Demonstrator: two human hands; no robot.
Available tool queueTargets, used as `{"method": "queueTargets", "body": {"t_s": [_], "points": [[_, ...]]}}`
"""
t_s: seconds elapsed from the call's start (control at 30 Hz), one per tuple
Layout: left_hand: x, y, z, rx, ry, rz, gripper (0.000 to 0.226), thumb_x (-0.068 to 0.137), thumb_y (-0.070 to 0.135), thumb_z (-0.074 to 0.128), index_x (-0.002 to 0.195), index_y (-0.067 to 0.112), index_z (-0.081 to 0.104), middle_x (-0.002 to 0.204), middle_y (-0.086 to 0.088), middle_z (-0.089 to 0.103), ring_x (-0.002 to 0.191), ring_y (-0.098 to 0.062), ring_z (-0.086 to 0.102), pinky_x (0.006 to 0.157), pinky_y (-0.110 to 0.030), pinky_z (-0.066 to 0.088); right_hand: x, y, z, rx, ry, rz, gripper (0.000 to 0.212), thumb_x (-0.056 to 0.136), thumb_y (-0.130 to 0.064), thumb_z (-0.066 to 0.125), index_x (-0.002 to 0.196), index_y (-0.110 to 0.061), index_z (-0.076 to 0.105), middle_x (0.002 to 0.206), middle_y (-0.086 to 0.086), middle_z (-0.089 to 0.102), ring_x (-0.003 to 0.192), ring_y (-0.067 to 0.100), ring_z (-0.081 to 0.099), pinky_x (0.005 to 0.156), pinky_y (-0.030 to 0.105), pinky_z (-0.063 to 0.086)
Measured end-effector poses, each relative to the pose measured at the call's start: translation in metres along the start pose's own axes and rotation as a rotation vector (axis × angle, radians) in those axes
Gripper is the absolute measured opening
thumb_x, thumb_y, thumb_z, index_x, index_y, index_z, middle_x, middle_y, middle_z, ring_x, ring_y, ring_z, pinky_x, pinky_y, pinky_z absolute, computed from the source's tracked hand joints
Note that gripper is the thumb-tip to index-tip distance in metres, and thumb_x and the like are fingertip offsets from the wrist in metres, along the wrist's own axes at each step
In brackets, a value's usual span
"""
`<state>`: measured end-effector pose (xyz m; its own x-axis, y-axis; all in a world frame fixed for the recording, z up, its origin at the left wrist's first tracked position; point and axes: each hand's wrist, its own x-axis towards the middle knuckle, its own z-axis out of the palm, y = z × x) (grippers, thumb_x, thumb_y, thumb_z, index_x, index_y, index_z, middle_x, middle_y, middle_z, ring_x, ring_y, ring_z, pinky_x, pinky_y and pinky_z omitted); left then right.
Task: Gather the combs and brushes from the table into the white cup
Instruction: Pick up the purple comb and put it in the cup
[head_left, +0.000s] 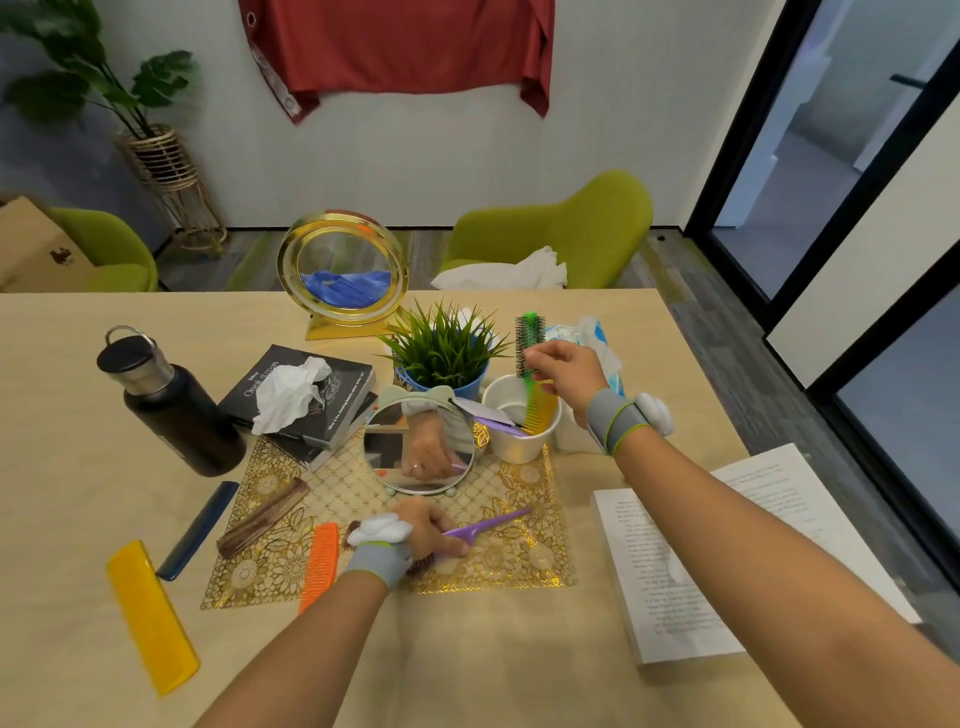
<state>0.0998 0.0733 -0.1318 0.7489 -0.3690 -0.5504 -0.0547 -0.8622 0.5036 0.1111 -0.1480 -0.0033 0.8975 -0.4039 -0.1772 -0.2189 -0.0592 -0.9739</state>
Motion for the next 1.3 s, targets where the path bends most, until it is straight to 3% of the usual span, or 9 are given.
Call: {"method": "queueTargets", "body": {"t_s": [0.17,0.27,0.47,0.63,0.77,0.93,1.1,1.2,1.3], "points": [[0.003,0.031,-0.006,-0.125,-0.05,0.125,0.028,0.055,0.042,0.085,0.045,0.028,0.063,0.049,0.011,0.054,0.054,-0.009,0.044,0.056,-0.024,0.036,-0.003,-0.002,-0.004,-0.1,-0.106,-0.017,0.019,0.086,-0.015,0.059,0.067,-0.019,0.059,0.066,-0.002,0.06,0.057,0.009,0.05,0.05,0.014,0.042],[0.004,0.053,-0.014,-0.072,-0.097,0.194,0.028,0.058,0.046,0.082,0.062,0.021,0.07,0.062,0.002,0.056,0.062,-0.013,0.046,0.063,-0.028,0.036,-0.007,-0.003,-0.005,-0.35,-0.322,-0.058,0.019,0.082,-0.012,0.064,0.063,-0.014,0.065,0.05,-0.01,0.063,0.051,0.004,0.051,0.045,0.007,0.043],[0.0,0.084,-0.029,-0.071,-0.14,0.309,0.025,0.065,0.036,0.082,0.053,0.024,0.063,0.037,0.015,0.048,0.038,0.001,0.041,0.052,-0.019,0.033,-0.013,-0.003,-0.005,-0.845,-0.624,0.019,0.024,0.075,-0.01,0.071,0.097,0.0,0.071,0.041,-0.018,0.058,0.04,-0.003,0.05,0.045,0.008,0.041],[-0.002,0.094,-0.034,-0.099,-0.109,0.373,0.029,0.068,0.028,0.081,0.051,0.02,0.059,0.042,0.012,0.044,0.034,0.001,0.038,0.047,-0.016,0.028,-0.016,0.001,-0.013,-0.946,-0.633,0.113,0.03,0.075,-0.013,0.072,0.104,-0.005,0.069,0.068,0.004,0.055,0.053,0.008,0.042,0.049,0.018,0.036],[-0.002,0.095,-0.034,-0.182,-0.071,0.405,0.019,0.068,0.025,0.081,0.064,0.014,0.066,0.045,0.008,0.044,0.034,-0.002,0.035,0.046,-0.016,0.025,-0.017,0.006,-0.019,-0.948,-0.677,0.122,0.028,0.071,-0.02,0.076,0.097,-0.01,0.073,0.073,0.009,0.056,0.065,0.017,0.041,0.053,0.022,0.034],[-0.004,0.092,-0.036,-0.269,-0.049,0.39,0.03,0.067,0.022,0.082,0.084,-0.002,0.074,0.05,0.006,0.056,0.043,-0.001,0.043,0.052,-0.017,0.035,-0.013,0.013,-0.021,-0.969,-0.679,0.119,0.029,0.071,-0.02,0.077,0.097,-0.009,0.073,0.057,-0.005,0.051,0.054,0.009,0.038,0.046,0.017,0.036],[-0.002,0.065,-0.043,-0.323,-0.104,0.299,0.021,0.067,0.017,0.082,0.079,0.001,0.074,0.059,-0.007,0.064,0.049,-0.009,0.053,0.058,-0.02,0.045,0.001,0.008,-0.047,-0.895,-0.623,0.153,0.026,0.074,-0.014,0.073,0.099,-0.005,0.07,0.06,-0.002,0.052,0.055,0.008,0.041,0.042,0.011,0.037],[-0.002,0.038,-0.045,-0.314,-0.127,0.189,0.011,0.068,0.011,0.081,0.07,0.016,0.071,0.045,0.012,0.064,0.038,0.002,0.052,0.05,-0.011,0.045,0.009,0.002,-0.068,-0.639,-0.525,0.208,0.005,0.078,-0.01,0.069,0.083,-0.011,0.069,0.064,0.001,0.053,0.056,0.008,0.044,0.044,0.012,0.04],[-0.005,0.02,-0.042,-0.305,-0.141,0.107,0.013,0.071,0.004,0.078,0.07,0.013,0.069,0.038,0.013,0.06,0.033,0.003,0.05,0.044,-0.009,0.043,0.018,-0.003,-0.075,-0.318,-0.443,0.241,0.015,0.082,-0.005,0.064,0.074,-0.017,0.06,0.061,-0.002,0.06,0.05,0.003,0.056,0.046,0.012,0.048]]}}
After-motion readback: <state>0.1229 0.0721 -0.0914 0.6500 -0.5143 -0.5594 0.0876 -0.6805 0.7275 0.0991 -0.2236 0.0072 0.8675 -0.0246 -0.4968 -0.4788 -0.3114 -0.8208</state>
